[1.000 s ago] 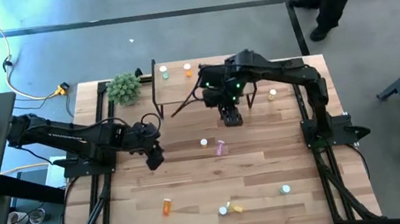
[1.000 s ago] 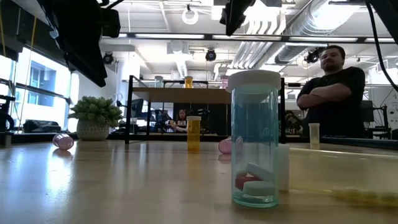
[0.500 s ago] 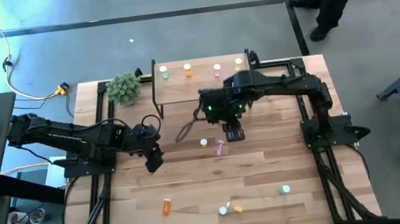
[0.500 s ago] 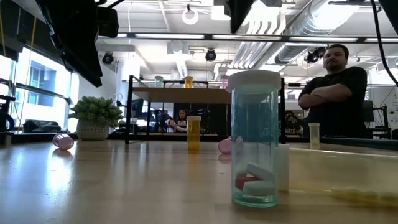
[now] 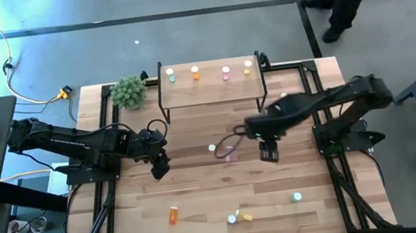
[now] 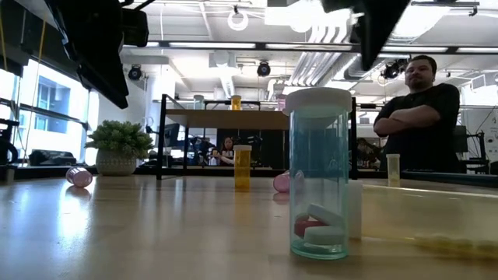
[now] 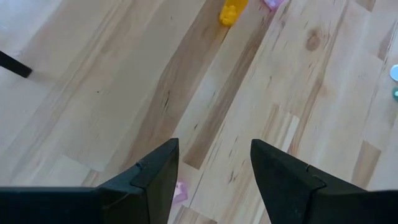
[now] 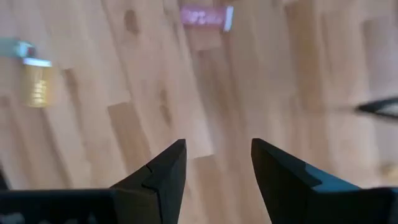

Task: Pick and place medicine bottles onto shelf by color
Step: Put the right blue pill bottle on the shelf aligned with the blue pill bottle

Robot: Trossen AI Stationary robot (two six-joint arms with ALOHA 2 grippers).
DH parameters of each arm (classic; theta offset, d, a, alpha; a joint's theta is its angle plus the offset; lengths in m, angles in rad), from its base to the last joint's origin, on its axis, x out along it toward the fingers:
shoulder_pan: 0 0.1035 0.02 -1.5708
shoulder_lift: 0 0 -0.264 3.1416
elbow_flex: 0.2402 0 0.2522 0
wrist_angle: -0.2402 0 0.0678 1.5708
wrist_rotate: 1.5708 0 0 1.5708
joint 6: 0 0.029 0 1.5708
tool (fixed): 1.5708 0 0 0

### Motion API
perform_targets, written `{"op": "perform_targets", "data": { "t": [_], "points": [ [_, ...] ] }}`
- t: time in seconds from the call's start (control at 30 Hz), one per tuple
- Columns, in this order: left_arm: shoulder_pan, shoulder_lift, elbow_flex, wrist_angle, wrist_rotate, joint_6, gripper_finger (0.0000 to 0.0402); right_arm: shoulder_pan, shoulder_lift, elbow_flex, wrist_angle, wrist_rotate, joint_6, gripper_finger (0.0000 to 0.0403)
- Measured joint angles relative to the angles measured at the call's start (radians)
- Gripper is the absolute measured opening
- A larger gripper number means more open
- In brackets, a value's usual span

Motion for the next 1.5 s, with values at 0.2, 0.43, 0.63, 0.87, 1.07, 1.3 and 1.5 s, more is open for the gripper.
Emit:
{"op": "perform_targets", "data": {
  "t": [0.2, 0.43, 0.63, 0.87, 1.07, 1.3, 1.5],
  "points": [
    [0.000, 0.000, 0.000, -0.001, -0.001, 0.000, 0.0188, 0.143, -0.176, -0.212, 0.092, 0.080, 0.263, 0.0172],
    [0.000, 0.000, 0.000, -0.001, -0.002, 0.000, 0.0188, 0.334, -0.300, -0.377, 0.157, 0.117, 0.535, 0.0172],
    [0.000, 0.000, 0.000, -0.001, -0.002, 0.000, 0.0188, 0.495, -0.319, -0.445, 0.161, 0.172, 0.716, 0.0172],
    [0.000, 0.000, 0.000, -0.001, -0.002, 0.000, 0.0188, 0.652, -0.319, -0.472, 0.185, 0.273, 0.890, 0.0172],
    [0.000, 0.000, 0.000, -0.001, -0.001, 0.000, 0.0188, 0.750, -0.318, -0.498, 0.197, 0.281, 1.033, 0.0172],
    [0.001, 0.000, 0.000, -0.001, -0.001, 0.000, 0.0201, 0.829, -0.315, -0.527, 0.244, 0.277, 1.117, 0.0172],
    [0.002, 0.000, 0.000, -0.001, -0.001, 0.000, 0.0213, 0.871, -0.289, -0.555, 0.339, 0.276, 1.121, 0.0172]
  ]
}}
